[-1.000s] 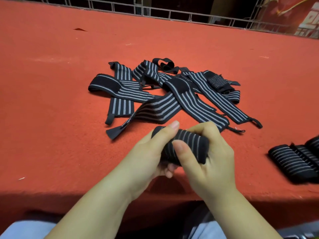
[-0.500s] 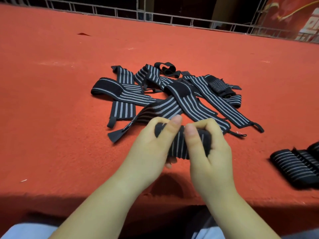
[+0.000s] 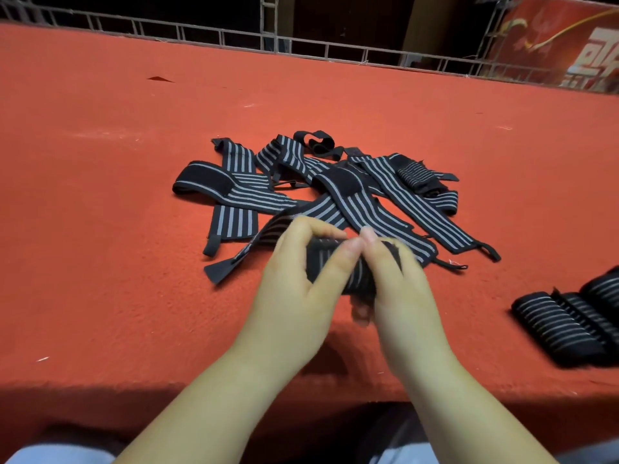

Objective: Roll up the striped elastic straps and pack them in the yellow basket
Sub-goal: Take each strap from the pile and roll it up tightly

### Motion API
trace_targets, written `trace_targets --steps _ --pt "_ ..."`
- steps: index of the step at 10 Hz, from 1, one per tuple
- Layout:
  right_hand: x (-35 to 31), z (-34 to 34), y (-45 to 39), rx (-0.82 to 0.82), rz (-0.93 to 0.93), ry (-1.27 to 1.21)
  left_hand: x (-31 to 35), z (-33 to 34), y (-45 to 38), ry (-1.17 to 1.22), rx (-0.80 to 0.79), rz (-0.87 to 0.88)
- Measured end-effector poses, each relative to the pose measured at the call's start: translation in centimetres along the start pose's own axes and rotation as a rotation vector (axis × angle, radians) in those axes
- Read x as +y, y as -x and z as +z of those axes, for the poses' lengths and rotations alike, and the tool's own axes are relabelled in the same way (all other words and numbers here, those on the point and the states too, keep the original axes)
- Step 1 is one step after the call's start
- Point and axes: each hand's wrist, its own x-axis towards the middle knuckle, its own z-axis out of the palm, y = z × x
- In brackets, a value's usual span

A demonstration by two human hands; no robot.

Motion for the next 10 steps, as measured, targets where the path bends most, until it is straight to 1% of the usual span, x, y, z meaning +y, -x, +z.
trace_targets --steps 1,2,4,5,6,7,8,9,10 --pt "-0.8 0.8 0.1 -0.132 0.425 -0.276 -1.2 0.4 0.2 0.054 0.023 -0.021" --pt "-0.6 0.4 0.1 -0.141 0.448 -0.327 -1.7 0.9 0.2 0.019 0.069 -0.017" --pt "-1.5 -0.4 -0.6 -0.126 0.460 -0.280 -1.6 1.2 -0.2 -0.070 0.151 0.020" --pt "-3.0 -1.3 -1.6 -0.135 0.484 -0.206 -1.2 1.8 -0.6 -0.062 0.165 -0.004" --pt "-4.2 -3.0 -3.0 -0.151 0.503 -0.097 -1.2 3.0 -1.3 0.021 0.199 -0.069" --pt "-5.6 -4.9 -3.9 -0.164 0.508 0.004 -0.5 4.7 -2.1 0.098 0.175 -0.110" --pt "-7.0 -6.9 -4.1 -0.140 0.502 0.134 0.7 6.6 -2.7 0.158 0.115 -0.084" --pt "-8.0 -9.2 -4.6 -0.157 0.514 0.179 0.9 8.4 -3.7 0.290 0.073 -0.237" --pt "-8.3 -11.6 -5.2 -0.165 0.513 0.252 1.4 10.1 -4.7 0.597 -0.041 -0.599"
